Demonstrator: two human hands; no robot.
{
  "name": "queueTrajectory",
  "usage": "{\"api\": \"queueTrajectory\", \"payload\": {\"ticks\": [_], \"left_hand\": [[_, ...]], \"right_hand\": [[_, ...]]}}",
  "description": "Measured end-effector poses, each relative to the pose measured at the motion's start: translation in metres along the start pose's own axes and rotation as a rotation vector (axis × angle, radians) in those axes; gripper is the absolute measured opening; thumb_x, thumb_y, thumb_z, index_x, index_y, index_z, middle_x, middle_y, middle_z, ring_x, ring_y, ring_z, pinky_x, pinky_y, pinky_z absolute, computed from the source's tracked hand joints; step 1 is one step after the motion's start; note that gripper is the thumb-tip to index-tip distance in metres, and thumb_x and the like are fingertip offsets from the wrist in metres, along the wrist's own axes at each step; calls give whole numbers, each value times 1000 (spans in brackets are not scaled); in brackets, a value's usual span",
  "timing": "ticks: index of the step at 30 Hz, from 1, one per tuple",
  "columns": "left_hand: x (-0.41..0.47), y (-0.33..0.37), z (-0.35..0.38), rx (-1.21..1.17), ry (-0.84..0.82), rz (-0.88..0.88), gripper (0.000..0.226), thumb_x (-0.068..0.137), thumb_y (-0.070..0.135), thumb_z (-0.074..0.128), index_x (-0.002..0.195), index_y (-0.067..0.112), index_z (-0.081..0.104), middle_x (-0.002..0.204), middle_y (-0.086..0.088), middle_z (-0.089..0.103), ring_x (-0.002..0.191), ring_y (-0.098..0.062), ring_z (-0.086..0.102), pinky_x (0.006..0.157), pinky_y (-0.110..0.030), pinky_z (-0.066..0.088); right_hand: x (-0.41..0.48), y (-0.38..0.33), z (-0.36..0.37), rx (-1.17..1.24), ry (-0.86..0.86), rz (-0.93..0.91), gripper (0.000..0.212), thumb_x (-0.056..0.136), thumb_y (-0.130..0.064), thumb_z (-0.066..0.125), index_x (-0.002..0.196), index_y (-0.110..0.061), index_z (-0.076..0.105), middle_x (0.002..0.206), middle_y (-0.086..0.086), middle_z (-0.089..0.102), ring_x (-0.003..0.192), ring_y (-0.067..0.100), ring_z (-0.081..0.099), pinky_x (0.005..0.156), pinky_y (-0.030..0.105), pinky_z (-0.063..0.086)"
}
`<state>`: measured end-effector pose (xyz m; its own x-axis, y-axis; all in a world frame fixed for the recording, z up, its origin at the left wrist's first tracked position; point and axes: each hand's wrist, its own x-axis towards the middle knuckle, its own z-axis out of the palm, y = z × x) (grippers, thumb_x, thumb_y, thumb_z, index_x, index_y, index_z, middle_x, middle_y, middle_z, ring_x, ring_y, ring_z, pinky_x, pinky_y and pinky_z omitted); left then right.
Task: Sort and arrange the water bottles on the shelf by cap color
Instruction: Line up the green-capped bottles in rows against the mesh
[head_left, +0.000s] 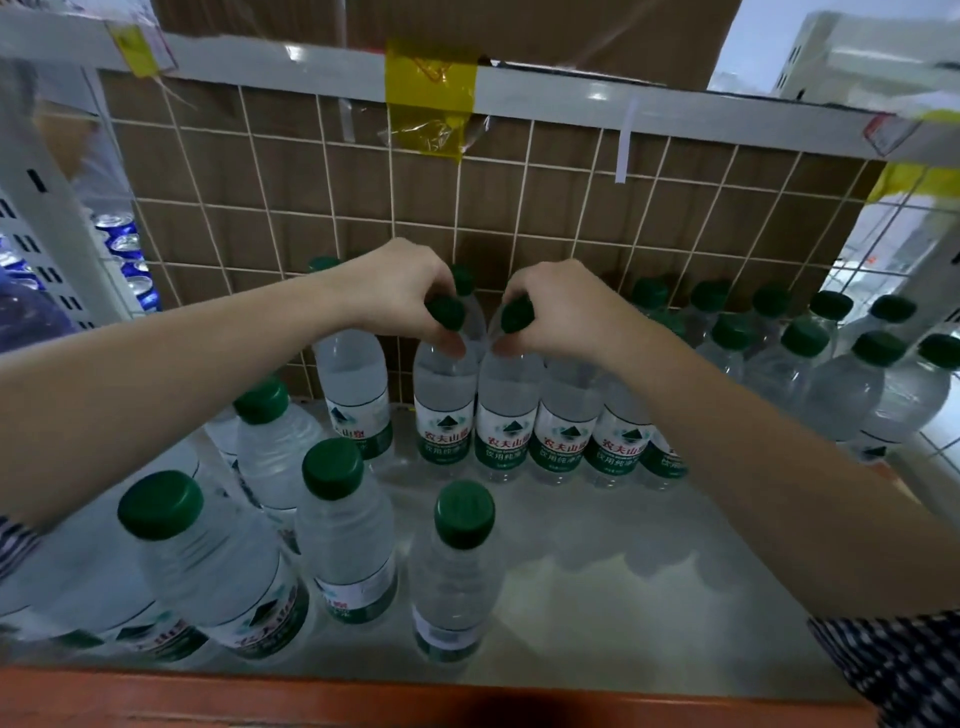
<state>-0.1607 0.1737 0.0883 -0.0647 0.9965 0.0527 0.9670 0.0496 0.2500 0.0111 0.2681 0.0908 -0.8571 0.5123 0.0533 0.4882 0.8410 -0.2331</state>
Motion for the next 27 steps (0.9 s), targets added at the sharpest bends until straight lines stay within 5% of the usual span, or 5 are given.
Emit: {"api": "queueTrajectory", "payload": {"ticks": [10, 16, 19, 24, 27], "left_hand": [[-1, -4, 9, -47, 56, 15, 27, 77, 44, 77, 92, 21, 73, 71, 10, 63, 63, 2, 57, 54, -11, 36], [-13, -5, -5, 73, -32, -18, 32, 81, 50, 71, 97, 22, 73, 77, 8, 66, 67, -5, 59, 61, -24, 47], [-35, -16, -27, -14, 74, -39, 34, 87, 45, 64, 112, 24, 70, 95, 13, 68, 84, 7, 61, 79, -23, 54], [-80, -48, -55, 52, 283, -61, 23, 93, 33, 62, 111, 21, 70, 98, 8, 68, 79, 11, 55, 71, -8, 39], [-104, -70, -62, 90, 120, -138, 27, 91, 32, 65, 115, 20, 70, 103, 5, 71, 84, -2, 63, 80, -16, 48]], "right_hand": [[-7, -2, -7, -78, 22, 45, 36, 76, -26, 82, 106, -9, 72, 89, 6, 68, 78, 20, 64, 70, 30, 52], [-2, -17, -8, -119, -60, -9, 46, 78, -33, 80, 114, -7, 67, 106, 11, 68, 95, 27, 66, 87, 42, 55], [1, -37, -11, -58, 29, -119, 41, 84, -36, 74, 117, -13, 67, 110, 6, 67, 99, 24, 64, 88, 41, 53], [18, -79, -2, 62, 115, -313, 34, 90, -34, 67, 119, -17, 67, 115, 2, 67, 97, 16, 59, 88, 35, 48], [34, -100, 10, 74, 41, -338, 46, 90, -36, 67, 132, -21, 58, 126, 0, 63, 110, 16, 59, 93, 32, 48]]}}
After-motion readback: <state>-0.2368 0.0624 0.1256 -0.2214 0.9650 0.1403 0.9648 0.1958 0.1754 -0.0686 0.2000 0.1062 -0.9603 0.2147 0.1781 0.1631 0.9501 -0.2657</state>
